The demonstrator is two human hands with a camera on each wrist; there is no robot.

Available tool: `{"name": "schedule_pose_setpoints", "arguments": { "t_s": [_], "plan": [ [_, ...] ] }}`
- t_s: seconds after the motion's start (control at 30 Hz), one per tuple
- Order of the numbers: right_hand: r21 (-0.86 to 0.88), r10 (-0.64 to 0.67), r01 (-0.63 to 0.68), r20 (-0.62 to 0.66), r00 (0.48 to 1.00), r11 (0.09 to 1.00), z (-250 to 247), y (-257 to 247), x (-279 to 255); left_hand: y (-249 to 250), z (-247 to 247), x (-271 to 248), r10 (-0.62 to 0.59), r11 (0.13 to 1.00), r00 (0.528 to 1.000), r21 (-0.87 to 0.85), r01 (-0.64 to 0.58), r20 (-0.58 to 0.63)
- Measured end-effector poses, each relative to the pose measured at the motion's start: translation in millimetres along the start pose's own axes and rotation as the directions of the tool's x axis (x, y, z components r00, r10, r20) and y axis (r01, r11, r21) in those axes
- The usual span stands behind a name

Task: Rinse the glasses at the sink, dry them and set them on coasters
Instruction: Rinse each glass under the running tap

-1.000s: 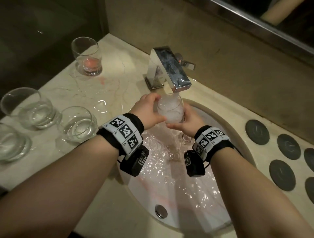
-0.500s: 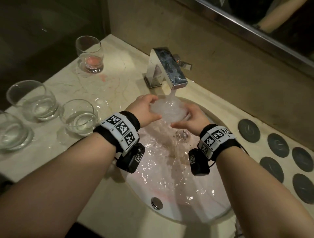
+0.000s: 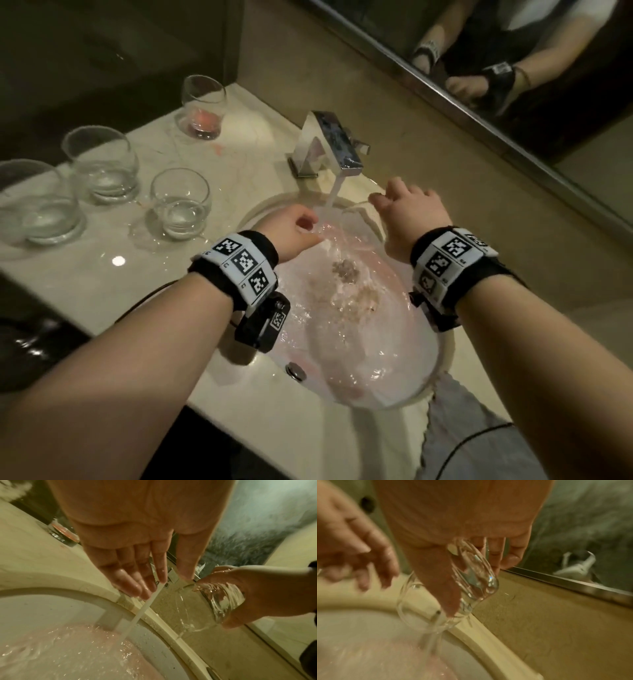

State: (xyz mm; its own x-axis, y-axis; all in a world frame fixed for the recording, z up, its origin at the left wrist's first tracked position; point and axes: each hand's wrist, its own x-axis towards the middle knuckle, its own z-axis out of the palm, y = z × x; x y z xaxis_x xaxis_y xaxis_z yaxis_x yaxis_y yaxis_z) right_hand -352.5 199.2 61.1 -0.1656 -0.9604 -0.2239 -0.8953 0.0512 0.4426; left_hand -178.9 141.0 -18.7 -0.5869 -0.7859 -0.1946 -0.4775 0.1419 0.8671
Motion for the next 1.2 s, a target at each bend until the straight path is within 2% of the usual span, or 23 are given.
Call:
{"name": "schedule_pose_setpoints", "arguments": {
  "t_s": [0.07, 0.13, 0.2, 0.3, 0.4, 0.53, 0.63, 0.73, 0.83, 0.97, 1.1, 1.2],
  "plan": [
    [0.237, 0.064, -0.059, -0.011, 0.998, 0.970, -5.9, -7.4, -8.2, 1.4, -5.8, -16.1, 0.011, 0.996, 1.000, -0.093, -0.012, -0.015],
    [0.529, 0.113, -0.100, 0.009, 0.994, 0.843, -9.3, -20.0, -15.3, 4.8, -15.3, -32.0, 0.011, 0.984, 1.000, -0.180, -0.016, -0.025],
    [0.714, 0.129, -0.071, -0.027, 0.991, 0.696, -15.0, -39.5, -21.4, 6.7, -30.1, -49.1, 0.002, 0.969, 1.000, -0.248, -0.003, -0.004],
    [0.808, 0.141, -0.002, -0.100, 0.985, 0.588, -27.6, -69.3, -29.4, 2.5, -54.5, -72.3, 0.047, 0.966, 0.999, -0.256, -0.041, 0.015],
    [0.849, 0.147, 0.039, -0.136, 0.980, 0.528, -41.4, -98.2, -39.4, -7.4, -76.4, -92.8, 0.073, 0.977, 0.996, -0.198, -0.080, -0.042],
    [0.881, 0.197, 0.047, -0.157, 0.968, 0.470, -50.7, -151.1, -51.5, -25.0, -106.4, -123.5, 0.056, 0.984, 0.994, -0.164, -0.071, -0.091],
    [0.908, 0.286, 0.000, -0.132, 0.949, 0.420, -44.7, -191.1, -62.5, -42.3, -128.4, -145.1, 0.040, 0.997, 0.992, -0.055, -0.047, -0.122],
    [0.914, 0.472, -0.162, -0.035, 0.881, 0.371, -33.3, -215.5, -73.7, -66.6, -147.0, -160.5, 0.013, 0.995, 0.989, 0.102, 0.002, -0.148],
    [0.939, 0.648, -0.273, 0.075, 0.758, 0.211, -28.2, -225.3, -83.4, -92.8, -160.1, -169.7, -0.025, 0.966, 0.986, 0.249, 0.067, -0.165],
    [0.947, 0.763, -0.320, 0.183, 0.620, 0.033, -25.4, -226.7, -87.7, -112.8, -164.3, -172.9, -0.068, 0.939, 0.981, 0.321, 0.124, -0.182],
    [0.947, 0.783, -0.317, 0.235, 0.576, -0.052, -20.7, -227.1, -83.6, -118.3, -163.5, -167.2, -0.078, 0.928, 0.982, 0.347, 0.134, -0.170],
    [0.942, 0.776, -0.322, 0.273, 0.569, -0.095, -18.6, -224.8, -77.3, -118.3, -162.0, -159.2, -0.062, 0.911, 0.984, 0.394, 0.123, -0.164]
  ]
}}
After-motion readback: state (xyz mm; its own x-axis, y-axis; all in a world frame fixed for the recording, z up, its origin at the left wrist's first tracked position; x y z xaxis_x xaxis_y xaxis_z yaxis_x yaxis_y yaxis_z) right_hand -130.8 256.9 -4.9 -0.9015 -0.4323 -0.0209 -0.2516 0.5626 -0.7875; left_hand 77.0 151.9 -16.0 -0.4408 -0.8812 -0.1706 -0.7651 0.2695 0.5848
